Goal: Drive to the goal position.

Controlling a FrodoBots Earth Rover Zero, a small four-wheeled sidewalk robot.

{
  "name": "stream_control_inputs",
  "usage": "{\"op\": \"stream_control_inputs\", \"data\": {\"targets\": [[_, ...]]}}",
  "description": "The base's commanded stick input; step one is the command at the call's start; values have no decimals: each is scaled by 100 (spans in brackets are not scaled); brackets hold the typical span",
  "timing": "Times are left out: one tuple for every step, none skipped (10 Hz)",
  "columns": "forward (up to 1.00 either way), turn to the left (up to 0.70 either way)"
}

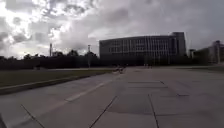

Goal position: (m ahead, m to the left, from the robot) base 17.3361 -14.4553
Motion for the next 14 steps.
{"op": "stream_control_inputs", "data": {"targets": [[70, 0], [70, 0], [70, 0], [70, 0], [70, 0], [70, 0], [70, -13], [70, -35], [70, -35], [70, -35], [70, -35], [70, -35], [70, -35], [70, -35]]}}
